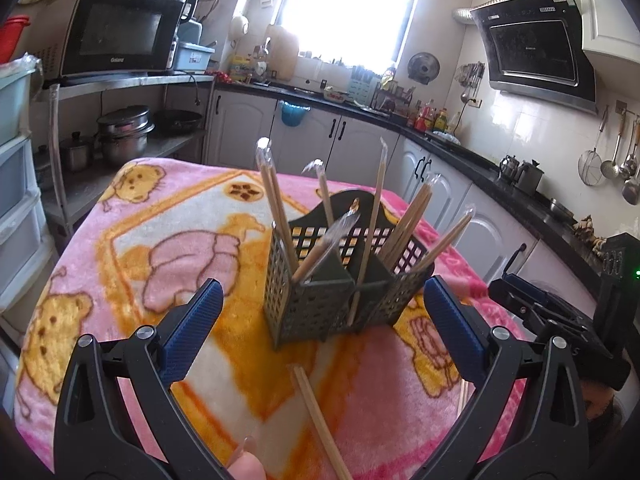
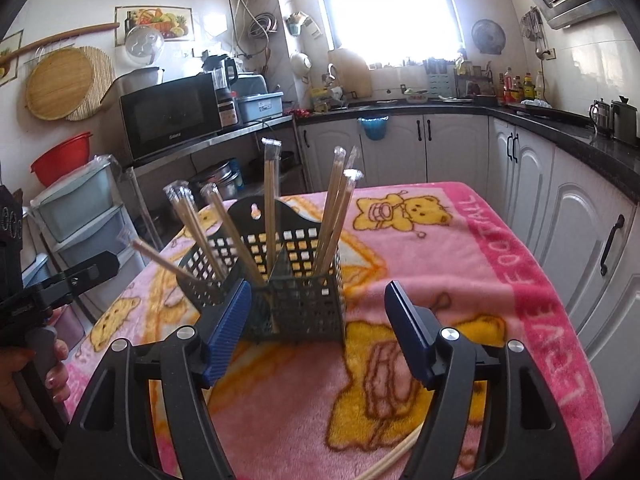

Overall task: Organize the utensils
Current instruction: 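Withdraw both open grippers from the basket toward the last loose chopsticks, then close the left gripper on a chopstick while the right gripper grasps another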

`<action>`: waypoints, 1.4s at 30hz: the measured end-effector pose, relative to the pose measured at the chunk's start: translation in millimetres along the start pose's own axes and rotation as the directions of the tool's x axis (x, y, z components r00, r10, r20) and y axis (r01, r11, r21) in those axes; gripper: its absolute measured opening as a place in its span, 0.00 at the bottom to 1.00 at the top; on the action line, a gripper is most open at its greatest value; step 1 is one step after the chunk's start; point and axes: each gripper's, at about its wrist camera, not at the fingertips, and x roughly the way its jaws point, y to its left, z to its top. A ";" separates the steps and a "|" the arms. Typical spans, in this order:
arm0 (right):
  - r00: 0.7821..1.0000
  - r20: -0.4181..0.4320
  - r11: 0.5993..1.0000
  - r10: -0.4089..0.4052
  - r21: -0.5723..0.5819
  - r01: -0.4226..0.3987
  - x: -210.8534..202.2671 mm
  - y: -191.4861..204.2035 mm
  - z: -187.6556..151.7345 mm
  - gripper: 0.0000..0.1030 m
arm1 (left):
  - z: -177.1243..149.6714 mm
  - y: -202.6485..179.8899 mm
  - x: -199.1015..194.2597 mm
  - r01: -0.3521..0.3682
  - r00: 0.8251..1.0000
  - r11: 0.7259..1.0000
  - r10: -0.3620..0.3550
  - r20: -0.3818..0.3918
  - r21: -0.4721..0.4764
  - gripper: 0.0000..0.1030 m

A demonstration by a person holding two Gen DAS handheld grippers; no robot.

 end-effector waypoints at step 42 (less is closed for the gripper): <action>0.952 -0.292 0.979 -0.088 0.153 0.138 5.3 -74.4 -90.0 0.65 | -89.6 0.6 87.9 0.057 0.927 0.991 -0.097 -0.363 -0.118 0.71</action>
